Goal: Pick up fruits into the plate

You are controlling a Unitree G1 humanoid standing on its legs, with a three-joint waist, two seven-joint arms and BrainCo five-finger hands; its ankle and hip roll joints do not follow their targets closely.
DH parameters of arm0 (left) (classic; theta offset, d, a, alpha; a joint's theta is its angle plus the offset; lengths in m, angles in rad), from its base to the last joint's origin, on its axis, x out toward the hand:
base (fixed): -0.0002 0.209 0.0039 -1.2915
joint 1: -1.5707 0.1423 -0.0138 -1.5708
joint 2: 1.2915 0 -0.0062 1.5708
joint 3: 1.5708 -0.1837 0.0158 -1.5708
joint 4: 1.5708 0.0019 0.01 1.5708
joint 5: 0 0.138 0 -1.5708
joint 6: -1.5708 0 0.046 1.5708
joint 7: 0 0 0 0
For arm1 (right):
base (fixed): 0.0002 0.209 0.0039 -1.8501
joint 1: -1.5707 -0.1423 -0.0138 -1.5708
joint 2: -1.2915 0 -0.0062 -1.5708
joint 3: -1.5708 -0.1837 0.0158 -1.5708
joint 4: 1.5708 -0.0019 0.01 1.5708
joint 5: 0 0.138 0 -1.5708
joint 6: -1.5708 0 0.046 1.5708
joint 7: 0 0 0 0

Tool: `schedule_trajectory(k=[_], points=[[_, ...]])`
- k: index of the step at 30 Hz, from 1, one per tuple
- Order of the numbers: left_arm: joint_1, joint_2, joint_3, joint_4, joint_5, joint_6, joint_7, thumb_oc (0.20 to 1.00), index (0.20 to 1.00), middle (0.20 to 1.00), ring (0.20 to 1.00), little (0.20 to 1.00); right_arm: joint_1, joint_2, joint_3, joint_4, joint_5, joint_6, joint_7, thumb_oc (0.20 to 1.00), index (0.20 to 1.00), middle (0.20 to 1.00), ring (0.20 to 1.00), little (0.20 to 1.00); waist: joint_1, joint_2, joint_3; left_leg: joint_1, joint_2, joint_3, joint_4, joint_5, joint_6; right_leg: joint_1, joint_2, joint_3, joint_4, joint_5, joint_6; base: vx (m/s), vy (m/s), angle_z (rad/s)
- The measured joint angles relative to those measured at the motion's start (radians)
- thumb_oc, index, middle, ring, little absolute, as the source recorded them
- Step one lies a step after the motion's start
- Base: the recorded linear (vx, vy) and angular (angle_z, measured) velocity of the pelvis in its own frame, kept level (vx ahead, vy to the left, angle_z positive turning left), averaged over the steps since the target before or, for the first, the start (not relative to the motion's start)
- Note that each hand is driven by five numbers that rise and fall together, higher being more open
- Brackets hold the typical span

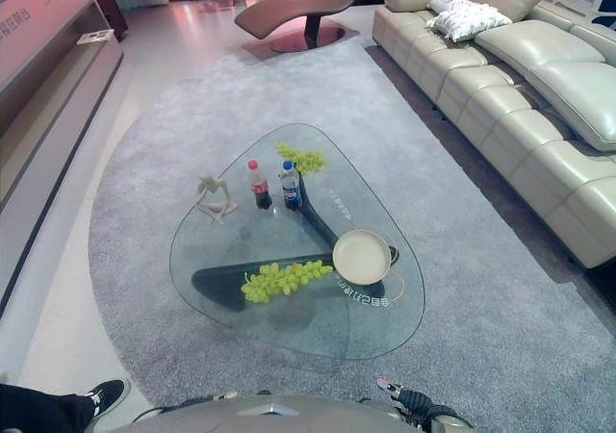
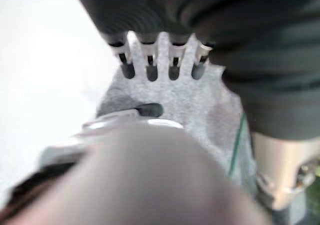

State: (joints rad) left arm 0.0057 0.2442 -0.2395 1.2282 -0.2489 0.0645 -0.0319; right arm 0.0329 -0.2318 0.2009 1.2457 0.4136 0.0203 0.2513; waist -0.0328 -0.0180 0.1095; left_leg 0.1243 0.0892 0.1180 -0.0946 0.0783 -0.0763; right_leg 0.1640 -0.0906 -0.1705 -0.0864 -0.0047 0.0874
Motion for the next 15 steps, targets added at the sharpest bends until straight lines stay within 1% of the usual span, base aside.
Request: schedule_trajectory(k=[2,4,6,9,10,13,14,15], points=[[-0.027,0.003,-0.015,-0.002,0.014,-0.021,0.042,1.000,1.000,1.000,1.000,1.000,-0.009,-0.006,0.003,-0.012,0.027,0.001,-0.001,1.000,1.000,1.000,1.000,1.000,0.000,0.002,0.008,-0.032,0.001,0.004,0.002,0.006,0.000,-0.041,0.001,0.007,0.010,0.003,-0.003,-0.15,0.018,-0.10],[-0.063,0.013,-0.023,-0.012,0.016,-0.047,0.082,1.000,1.000,1.000,1.000,1.000,-0.034,-0.011,0.008,-0.037,0.049,0.001,0.000,1.000,1.000,1.000,1.000,1.000,-0.001,0.004,0.036,-0.060,0.001,0.008,0.005,0.016,-0.001,-0.073,0.002,0.019,0.019,0.012,0.000,-0.13,0.023,-0.11],[-0.102,0.034,-0.041,-0.046,0.030,-0.069,0.128,1.000,1.000,1.000,1.000,1.000,-0.073,-0.019,0.010,-0.051,0.080,0.001,0.002,1.000,1.000,1.000,1.000,1.000,-0.002,0.006,0.073,-0.085,-0.001,0.016,0.005,0.026,0.003,-0.101,0.001,0.025,0.017,0.025,0.001,-0.14,0.045,-0.11],[-0.179,0.081,-0.072,-0.102,0.108,-0.088,0.213,1.000,1.000,1.000,1.000,1.000,-0.130,-0.033,0.011,-0.073,0.124,-0.002,0.013,1.000,1.000,1.000,1.000,1.000,-0.011,0.010,0.125,-0.131,-0.003,0.018,0.005,0.038,0.007,-0.148,0.000,0.029,0.019,0.041,0.002,-0.13,0.052,-0.03],[-0.194,0.091,-0.080,-0.111,0.127,-0.090,0.228,1.000,1.000,1.000,1.000,1.000,-0.146,-0.035,0.011,-0.076,0.129,-0.004,0.015,1.000,1.000,1.000,1.000,1.000,-0.014,0.010,0.135,-0.139,-0.003,0.018,0.006,0.042,0.008,-0.158,0.000,0.030,0.019,0.046,0.001,-0.14,0.061,-0.06],[-0.295,0.143,-0.129,-0.158,0.183,-0.088,0.303,1.000,1.000,1.000,1.000,1.000,-0.228,-0.057,0.018,-0.115,0.166,-0.021,0.017,1.000,1.000,1.000,1.000,1.000,-0.023,0.024,0.208,-0.178,-0.004,0.025,0.006,0.055,0.012,-0.201,0.000,0.045,0.017,0.065,0.003,-0.14,0.046,-0.09],[-0.310,0.149,-0.132,-0.162,0.193,-0.088,0.310,1.000,1.000,1.000,1.000,1.000,-0.239,-0.061,0.021,-0.119,0.168,-0.023,0.017,1.000,1.000,1.000,1.000,1.000,-0.024,0.026,0.218,-0.182,-0.004,0.026,0.006,0.057,0.012,-0.206,0.000,0.046,0.017,0.067,0.003,-0.13,0.017,-0.08],[-0.356,0.167,-0.151,-0.165,0.212,-0.086,0.332,1.000,1.000,1.000,1.000,1.000,-0.274,-0.074,0.038,-0.127,0.187,-0.025,0.016,1.000,1.000,1.000,1.000,1.000,-0.030,0.033,0.243,-0.196,-0.004,0.027,0.006,0.062,0.012,-0.221,0.000,0.047,0.015,0.074,0.002,-0.17,0.000,-0.08]])
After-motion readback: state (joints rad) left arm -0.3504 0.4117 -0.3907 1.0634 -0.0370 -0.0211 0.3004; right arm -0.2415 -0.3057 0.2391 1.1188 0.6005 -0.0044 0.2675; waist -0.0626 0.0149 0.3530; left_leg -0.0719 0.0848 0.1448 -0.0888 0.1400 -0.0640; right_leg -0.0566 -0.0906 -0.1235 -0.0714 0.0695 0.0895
